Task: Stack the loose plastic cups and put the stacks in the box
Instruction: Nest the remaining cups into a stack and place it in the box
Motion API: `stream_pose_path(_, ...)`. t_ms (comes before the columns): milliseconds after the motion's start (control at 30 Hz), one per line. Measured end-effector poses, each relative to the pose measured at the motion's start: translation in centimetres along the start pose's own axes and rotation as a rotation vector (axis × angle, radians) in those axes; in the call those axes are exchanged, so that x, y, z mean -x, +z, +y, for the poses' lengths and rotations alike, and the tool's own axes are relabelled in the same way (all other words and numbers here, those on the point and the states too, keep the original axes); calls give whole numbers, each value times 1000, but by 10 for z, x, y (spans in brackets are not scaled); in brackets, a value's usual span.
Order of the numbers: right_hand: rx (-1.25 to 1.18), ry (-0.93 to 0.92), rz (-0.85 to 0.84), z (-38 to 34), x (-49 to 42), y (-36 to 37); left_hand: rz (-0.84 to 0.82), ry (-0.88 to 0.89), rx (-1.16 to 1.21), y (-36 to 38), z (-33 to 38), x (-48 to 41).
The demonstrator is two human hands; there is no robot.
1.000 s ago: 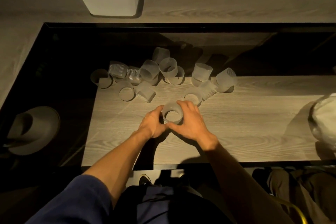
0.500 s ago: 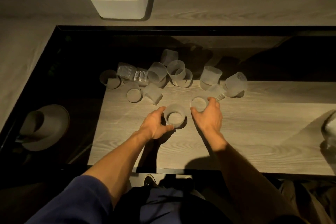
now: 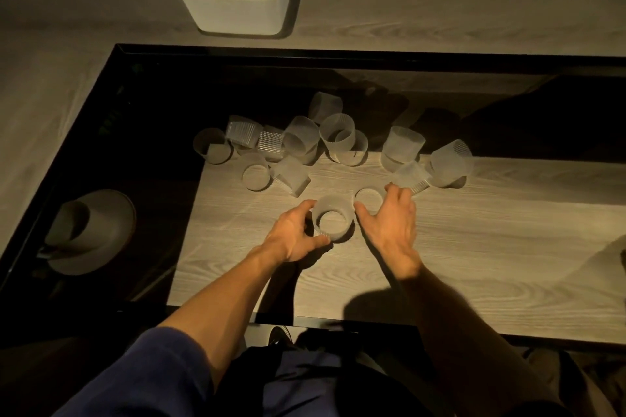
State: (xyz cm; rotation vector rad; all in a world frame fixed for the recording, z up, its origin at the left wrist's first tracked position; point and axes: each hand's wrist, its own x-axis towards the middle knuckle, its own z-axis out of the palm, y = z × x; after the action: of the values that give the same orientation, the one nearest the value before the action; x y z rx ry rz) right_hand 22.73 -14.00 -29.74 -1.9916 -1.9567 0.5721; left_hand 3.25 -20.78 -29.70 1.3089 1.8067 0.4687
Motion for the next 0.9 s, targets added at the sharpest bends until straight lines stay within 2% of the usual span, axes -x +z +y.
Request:
stream_pose_path(300, -76, 17, -4, -3, -1, 6, -14, 39, -4, -4, -5, 2)
stream_pose_path(433, -315, 31, 61, -20, 1, -8, -12, 27, 0, -4, -6, 1)
stream_pose_path(533, -500, -84, -39, -39, 8, -22, -12, 28, 27, -2, -7, 0)
stream_pose_path(633, -460, -296, -199, -46, 19, -29, -10, 50, 63, -1, -8, 1)
stream_pose_path(700, -384, -390, -239, -46, 23, -30, -9, 58, 73, 0, -8, 1)
stream_pose_path(900, -236, -467, -266, -43, 21, -32, -4, 68, 84, -2, -6, 3)
